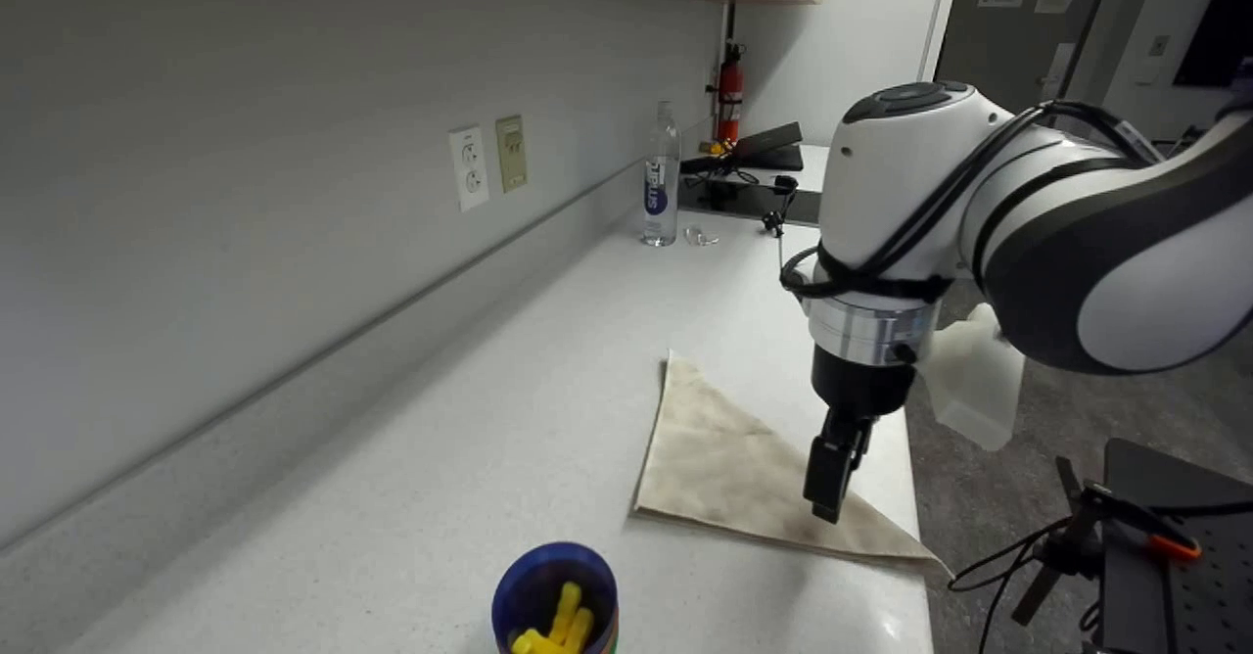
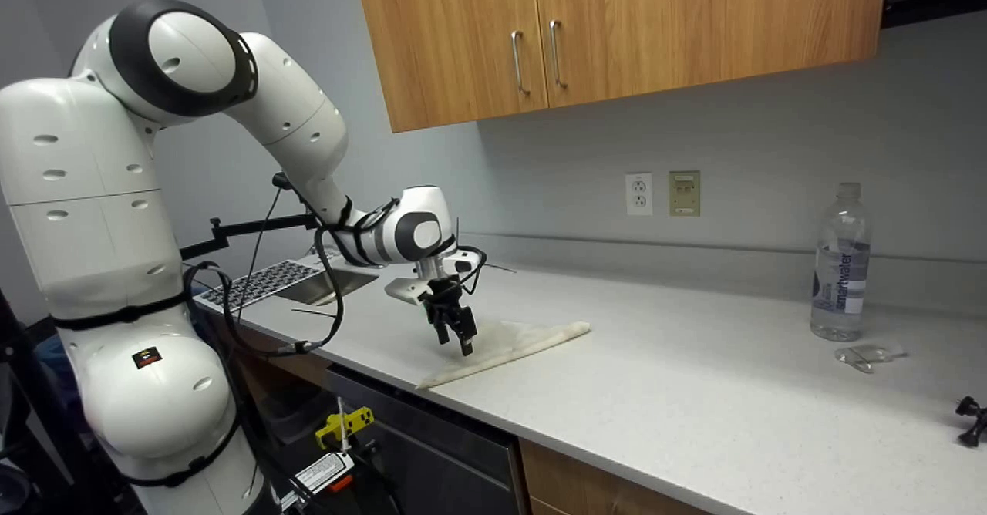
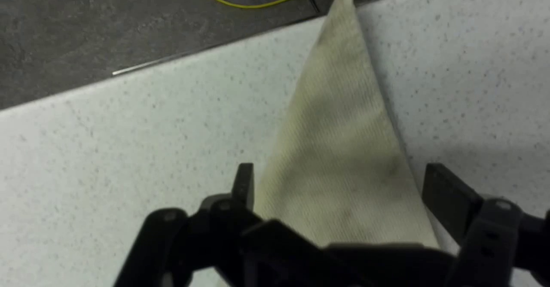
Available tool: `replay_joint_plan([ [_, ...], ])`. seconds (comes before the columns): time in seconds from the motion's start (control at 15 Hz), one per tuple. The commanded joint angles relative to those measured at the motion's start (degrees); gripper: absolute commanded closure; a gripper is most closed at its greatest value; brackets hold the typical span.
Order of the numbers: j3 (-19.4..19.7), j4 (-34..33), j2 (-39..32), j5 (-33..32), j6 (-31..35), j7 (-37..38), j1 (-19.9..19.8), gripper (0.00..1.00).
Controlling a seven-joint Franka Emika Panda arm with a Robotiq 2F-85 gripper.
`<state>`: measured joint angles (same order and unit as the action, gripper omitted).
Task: Fold the towel on the table diagonally twice.
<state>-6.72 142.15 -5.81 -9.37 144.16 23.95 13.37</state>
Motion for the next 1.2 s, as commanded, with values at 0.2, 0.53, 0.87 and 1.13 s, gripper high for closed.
replay_joint_plan([
  [0.2,-1.8,6.8,4.7,0.6,0.7,5.8,-0.1,0.0],
  [0.53,-3.0,9.1,5.2,2.9,2.8,5.0,-0.1,0.0],
  [0.87,-3.2,8.6,3.7,1.4,2.1,4.9,-0.4,0.0],
  [1.13,-3.3,9.0,3.6,3.5,3.5,3.1,-0.6,0.0],
])
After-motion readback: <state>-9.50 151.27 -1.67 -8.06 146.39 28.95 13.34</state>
